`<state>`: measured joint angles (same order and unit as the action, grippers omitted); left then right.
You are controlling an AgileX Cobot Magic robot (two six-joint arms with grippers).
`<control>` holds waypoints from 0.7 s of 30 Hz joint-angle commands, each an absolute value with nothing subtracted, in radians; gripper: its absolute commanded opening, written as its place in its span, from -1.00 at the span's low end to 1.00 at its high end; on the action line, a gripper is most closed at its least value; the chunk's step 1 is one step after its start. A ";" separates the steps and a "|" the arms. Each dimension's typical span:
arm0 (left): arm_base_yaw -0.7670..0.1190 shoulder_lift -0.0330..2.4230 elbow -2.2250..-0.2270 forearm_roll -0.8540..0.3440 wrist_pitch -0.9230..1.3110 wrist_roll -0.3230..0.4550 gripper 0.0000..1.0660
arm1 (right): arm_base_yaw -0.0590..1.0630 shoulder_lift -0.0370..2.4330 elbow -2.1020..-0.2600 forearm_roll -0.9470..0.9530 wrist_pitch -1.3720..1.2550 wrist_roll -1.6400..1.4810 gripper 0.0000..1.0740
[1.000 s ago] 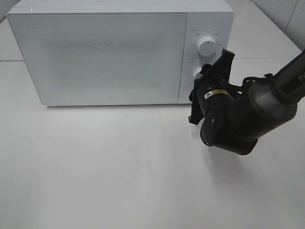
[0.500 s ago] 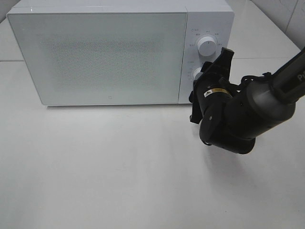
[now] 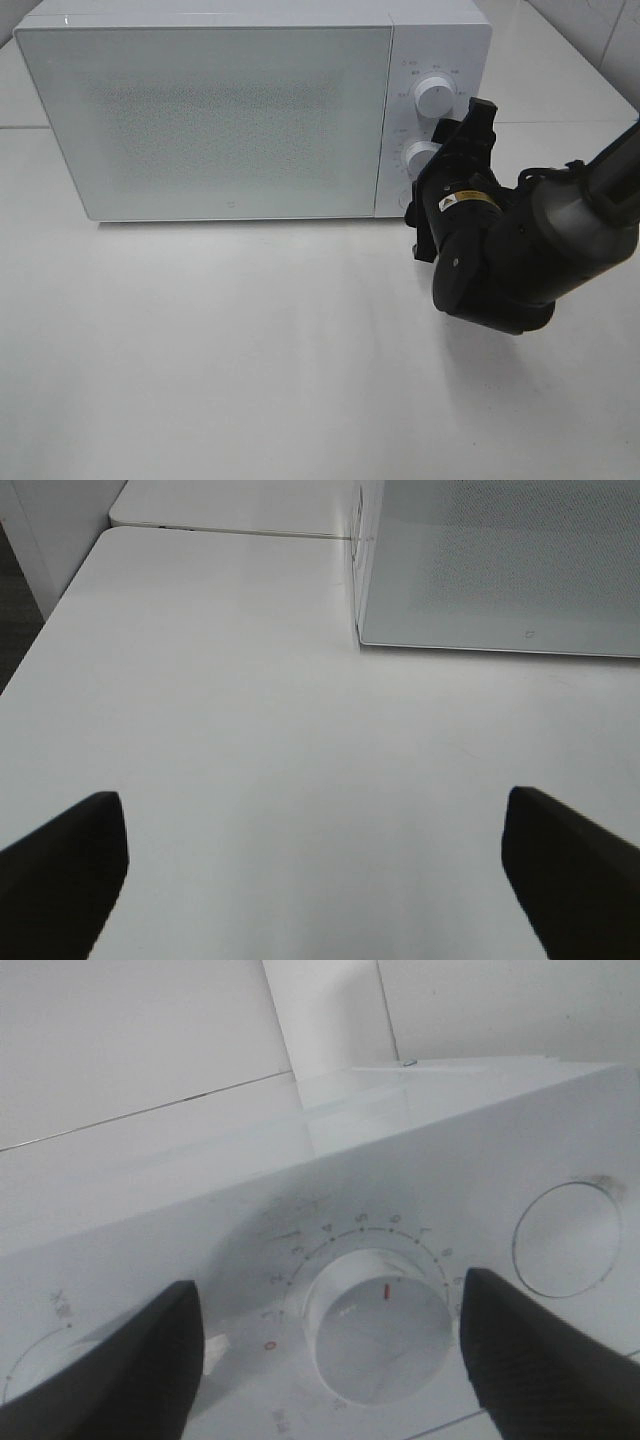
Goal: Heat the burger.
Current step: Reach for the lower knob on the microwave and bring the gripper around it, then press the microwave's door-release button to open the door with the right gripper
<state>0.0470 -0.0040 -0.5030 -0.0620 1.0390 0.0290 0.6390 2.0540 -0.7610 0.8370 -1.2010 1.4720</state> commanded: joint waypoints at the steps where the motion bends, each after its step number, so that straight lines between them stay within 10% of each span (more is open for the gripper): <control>1: 0.050 -0.025 -0.500 -0.065 1.037 0.024 0.80 | 0.653 2.014 -0.707 0.797 -1.280 1.418 0.35; 21: 0.050 -0.025 -0.500 -0.065 1.037 0.024 0.80 | 0.646 1.668 -0.618 0.544 -0.536 0.707 0.35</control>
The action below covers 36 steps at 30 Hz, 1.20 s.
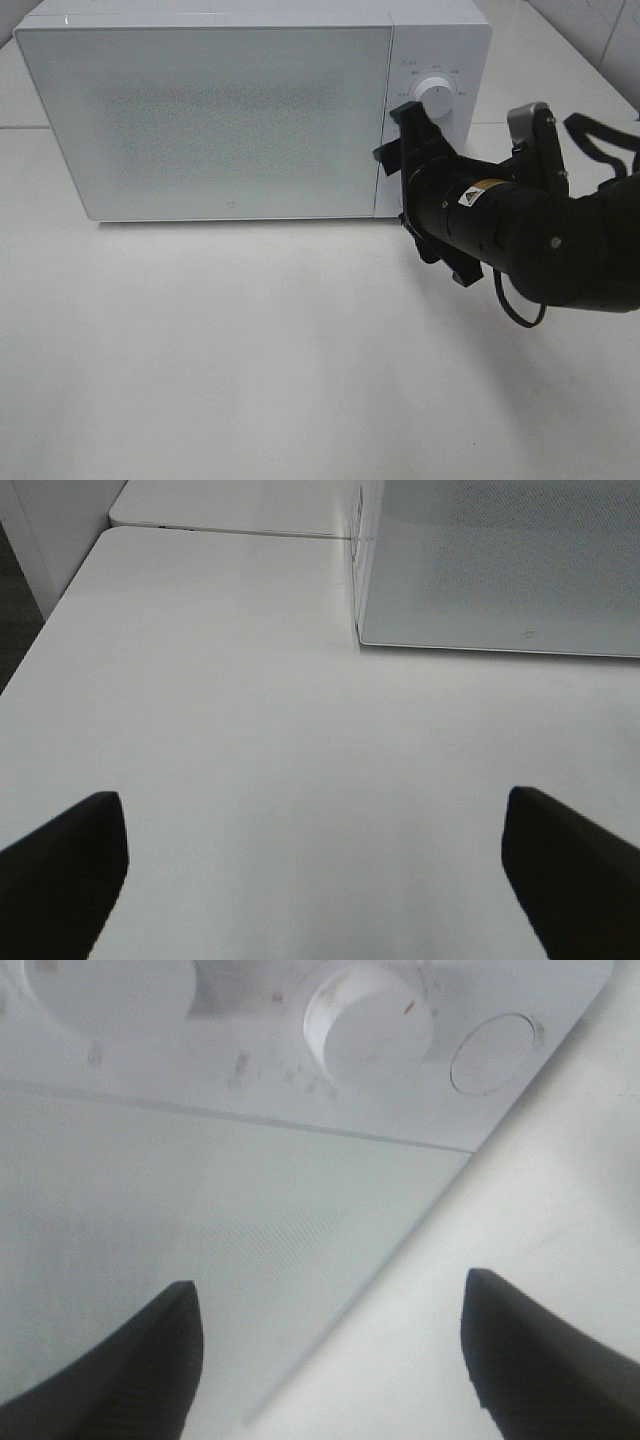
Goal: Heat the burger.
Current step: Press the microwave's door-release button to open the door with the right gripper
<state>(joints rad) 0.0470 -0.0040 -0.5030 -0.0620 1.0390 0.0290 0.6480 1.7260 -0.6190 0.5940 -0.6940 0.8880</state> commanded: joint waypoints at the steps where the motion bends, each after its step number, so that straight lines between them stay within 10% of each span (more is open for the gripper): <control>1: 0.050 -0.025 -0.500 -0.065 1.037 0.024 0.80 | 0.634 1.623 -0.618 0.507 -0.435 0.603 0.35; 18: 0.050 -0.025 -0.500 -0.065 1.037 0.024 0.80 | 0.536 1.308 -0.838 -0.064 0.515 0.367 0.35; 36: 0.050 -0.025 -0.500 -0.065 1.037 0.024 0.80 | 0.536 0.897 -0.848 -0.057 1.006 0.195 0.35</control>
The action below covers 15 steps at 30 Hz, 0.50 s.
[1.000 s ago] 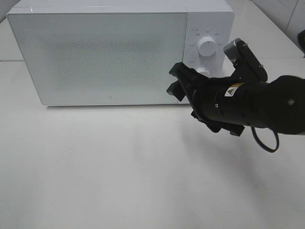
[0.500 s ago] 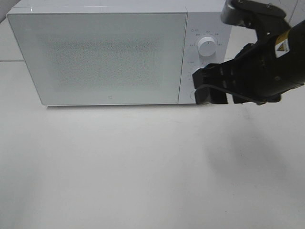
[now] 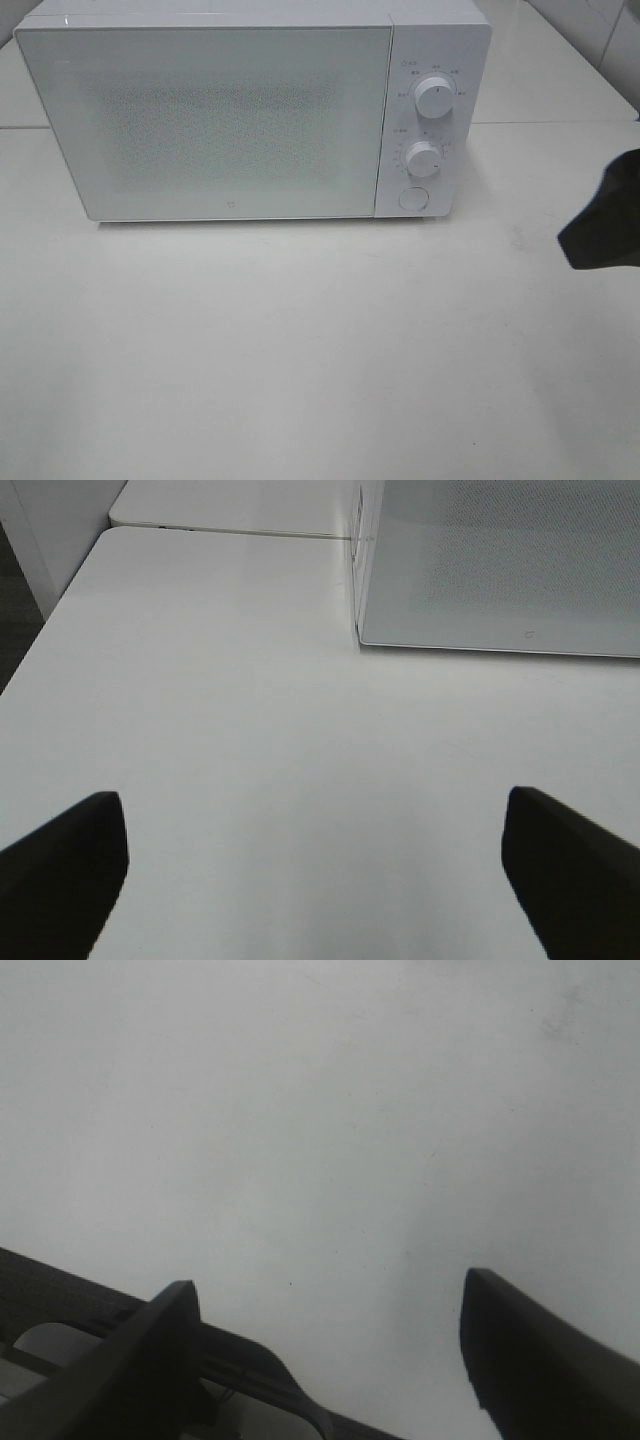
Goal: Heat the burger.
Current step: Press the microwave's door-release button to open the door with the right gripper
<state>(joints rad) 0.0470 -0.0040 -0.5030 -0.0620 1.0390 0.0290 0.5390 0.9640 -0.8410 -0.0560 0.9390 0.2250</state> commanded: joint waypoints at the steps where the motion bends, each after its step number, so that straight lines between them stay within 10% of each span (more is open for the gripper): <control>1: 0.050 -0.025 -0.500 -0.065 1.037 0.024 0.80 | 0.536 0.872 -0.848 -0.058 1.020 0.190 0.35; 15: 0.050 -0.025 -0.500 -0.065 1.037 0.024 0.80 | 0.347 0.451 -0.841 0.023 1.089 0.005 0.49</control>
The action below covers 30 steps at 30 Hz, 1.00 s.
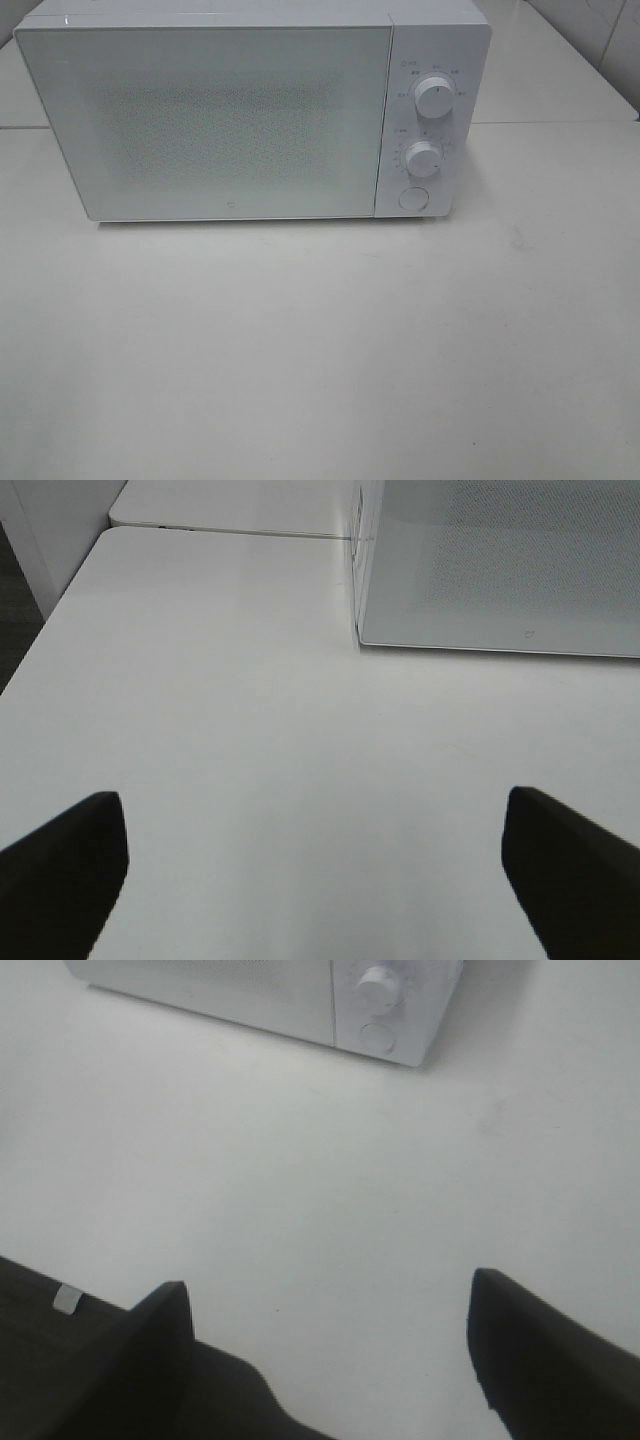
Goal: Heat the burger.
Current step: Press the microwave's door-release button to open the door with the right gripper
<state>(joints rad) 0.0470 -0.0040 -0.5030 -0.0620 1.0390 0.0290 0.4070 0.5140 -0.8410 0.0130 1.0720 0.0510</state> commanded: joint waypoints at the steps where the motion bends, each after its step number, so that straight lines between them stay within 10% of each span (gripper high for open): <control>1: 0.050 -0.025 -0.500 -0.065 1.037 0.024 0.80 | 0.331 0.428 -0.834 0.025 1.087 0.011 0.50; 30: 0.050 -0.025 -0.500 -0.065 1.037 0.024 0.80 | 0.032 -0.030 -0.515 0.098 1.029 0.039 0.41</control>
<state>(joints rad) 0.0470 -0.0040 -0.5030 -0.0620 1.0390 0.0290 0.0390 -0.0040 -0.5180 0.0920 1.0380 0.0320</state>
